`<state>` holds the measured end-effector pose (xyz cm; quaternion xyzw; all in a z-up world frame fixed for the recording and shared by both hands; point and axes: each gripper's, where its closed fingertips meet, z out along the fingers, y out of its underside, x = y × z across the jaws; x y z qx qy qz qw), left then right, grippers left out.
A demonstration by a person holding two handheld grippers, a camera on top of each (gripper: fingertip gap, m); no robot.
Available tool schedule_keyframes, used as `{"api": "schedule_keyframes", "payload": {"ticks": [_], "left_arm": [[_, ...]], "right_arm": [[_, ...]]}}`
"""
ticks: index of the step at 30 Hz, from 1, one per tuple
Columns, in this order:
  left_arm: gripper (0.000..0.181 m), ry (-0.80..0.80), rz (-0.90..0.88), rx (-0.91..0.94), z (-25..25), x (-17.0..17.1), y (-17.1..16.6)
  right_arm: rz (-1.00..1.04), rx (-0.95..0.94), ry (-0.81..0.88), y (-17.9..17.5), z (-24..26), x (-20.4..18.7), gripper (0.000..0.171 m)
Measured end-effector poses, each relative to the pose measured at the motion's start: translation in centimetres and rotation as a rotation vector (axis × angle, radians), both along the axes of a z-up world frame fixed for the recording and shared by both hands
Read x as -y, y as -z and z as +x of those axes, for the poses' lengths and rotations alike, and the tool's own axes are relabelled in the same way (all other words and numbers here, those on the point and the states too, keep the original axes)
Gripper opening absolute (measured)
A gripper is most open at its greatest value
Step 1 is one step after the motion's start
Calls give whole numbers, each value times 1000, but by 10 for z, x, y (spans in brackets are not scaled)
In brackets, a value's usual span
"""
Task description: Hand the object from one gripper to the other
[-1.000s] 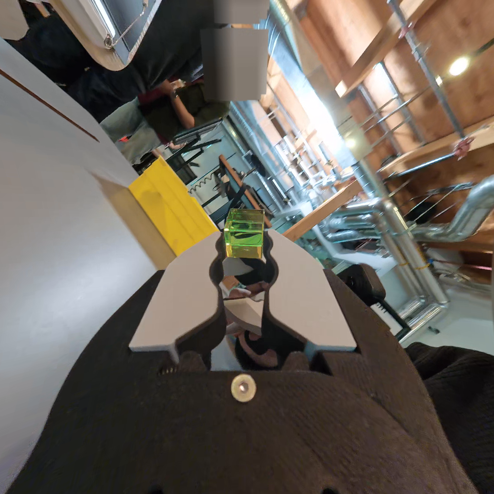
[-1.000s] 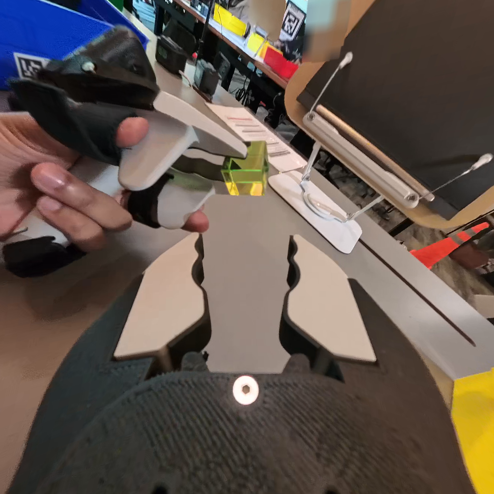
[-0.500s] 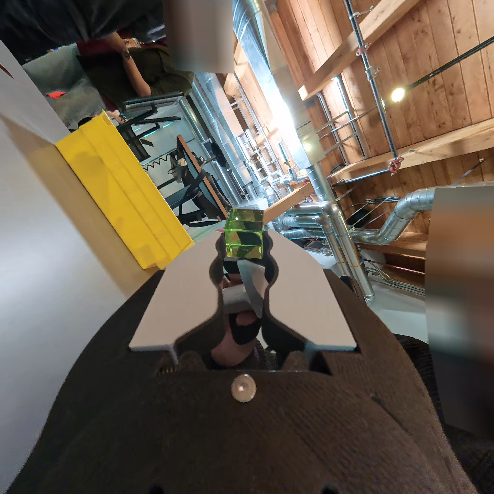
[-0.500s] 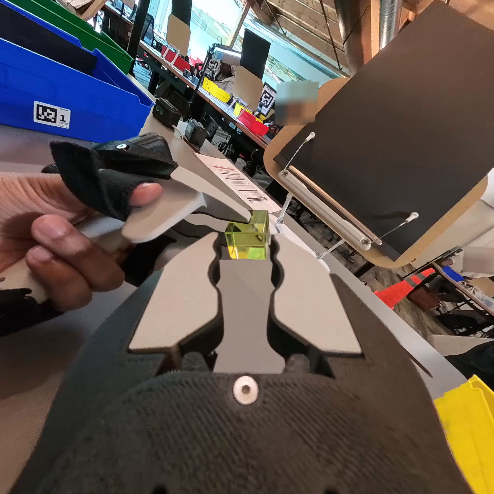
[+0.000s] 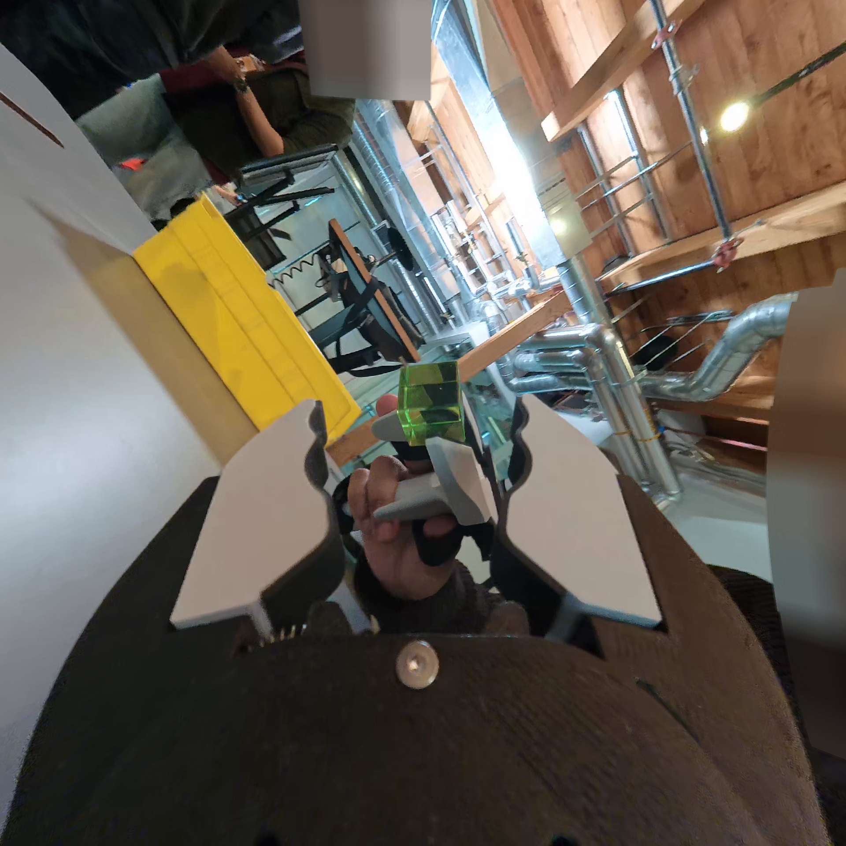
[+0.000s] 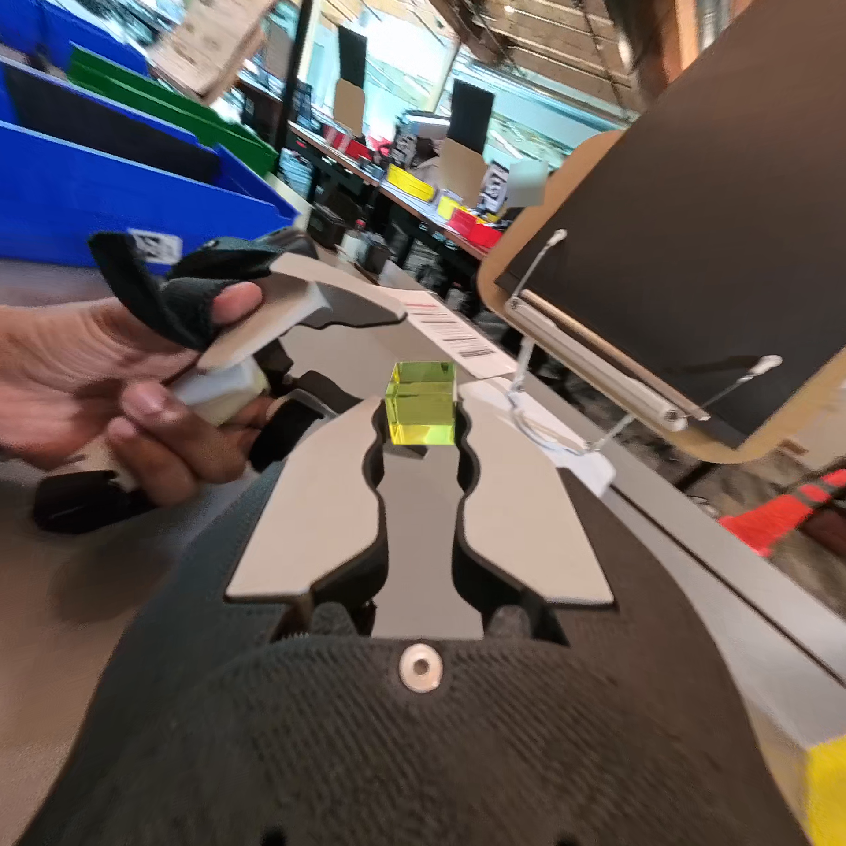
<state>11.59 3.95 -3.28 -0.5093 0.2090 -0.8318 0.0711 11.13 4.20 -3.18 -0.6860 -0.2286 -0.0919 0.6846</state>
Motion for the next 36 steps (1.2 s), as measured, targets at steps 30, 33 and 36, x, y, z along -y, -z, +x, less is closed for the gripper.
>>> {"api": "schedule_keyframes", "payload": {"ticks": [30, 33, 36], "left_arm": [[41, 71, 733, 60, -19, 52, 2], [31, 69, 743, 63, -19, 52, 2], [28, 67, 753, 67, -20, 52, 3]], "right_arm": [[-430, -741, -751, -5, -18, 47, 28], [-445, -734, -750, -3, -20, 47, 28], [-449, -736, -753, -2, -20, 48, 28]]}}
